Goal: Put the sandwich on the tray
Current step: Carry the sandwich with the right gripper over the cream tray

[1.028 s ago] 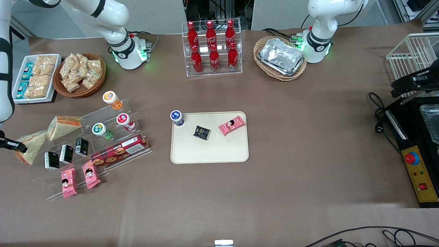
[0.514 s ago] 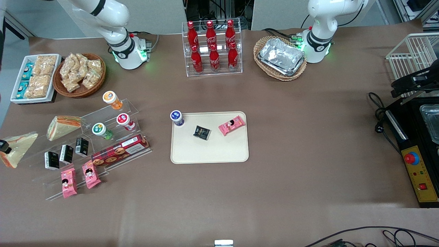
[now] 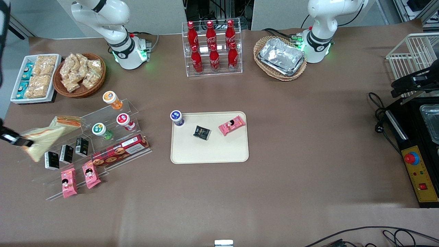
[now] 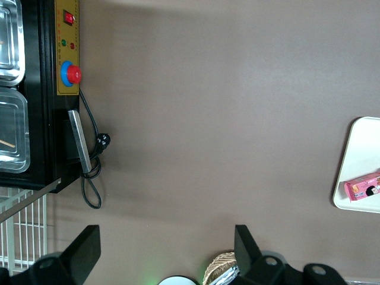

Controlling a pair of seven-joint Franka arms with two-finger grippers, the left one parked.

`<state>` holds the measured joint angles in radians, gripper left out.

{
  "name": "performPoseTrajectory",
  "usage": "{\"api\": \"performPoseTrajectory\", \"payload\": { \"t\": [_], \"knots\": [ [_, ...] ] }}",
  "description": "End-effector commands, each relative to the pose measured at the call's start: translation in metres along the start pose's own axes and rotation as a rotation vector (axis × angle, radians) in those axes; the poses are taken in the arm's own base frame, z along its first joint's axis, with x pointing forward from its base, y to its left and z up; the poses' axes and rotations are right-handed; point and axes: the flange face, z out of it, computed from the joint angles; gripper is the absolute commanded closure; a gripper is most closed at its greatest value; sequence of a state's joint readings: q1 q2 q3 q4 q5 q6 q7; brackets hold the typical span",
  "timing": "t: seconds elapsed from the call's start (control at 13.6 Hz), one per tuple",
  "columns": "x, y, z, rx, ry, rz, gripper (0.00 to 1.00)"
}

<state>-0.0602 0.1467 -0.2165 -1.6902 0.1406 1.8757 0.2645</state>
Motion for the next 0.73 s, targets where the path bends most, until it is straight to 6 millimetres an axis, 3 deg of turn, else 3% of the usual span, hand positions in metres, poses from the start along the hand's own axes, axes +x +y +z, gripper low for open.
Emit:
{"api": "performPoseTrajectory", "payload": {
  "t": [0.0, 0.29, 0.51, 0.66],
  "knots": [
    [-0.039, -0.07, 0.002, -0.005, -0.068, 0.241, 1.0],
    [-0.11, -0.191, 0.018, -0.016, -0.066, 0.475, 1.0],
    [-0.161, -0.26, 0.04, -0.008, -0.05, 0.615, 1.0],
    [-0.202, -0.31, 0.074, -0.004, -0.034, 0.698, 1.0]
  ]
}}
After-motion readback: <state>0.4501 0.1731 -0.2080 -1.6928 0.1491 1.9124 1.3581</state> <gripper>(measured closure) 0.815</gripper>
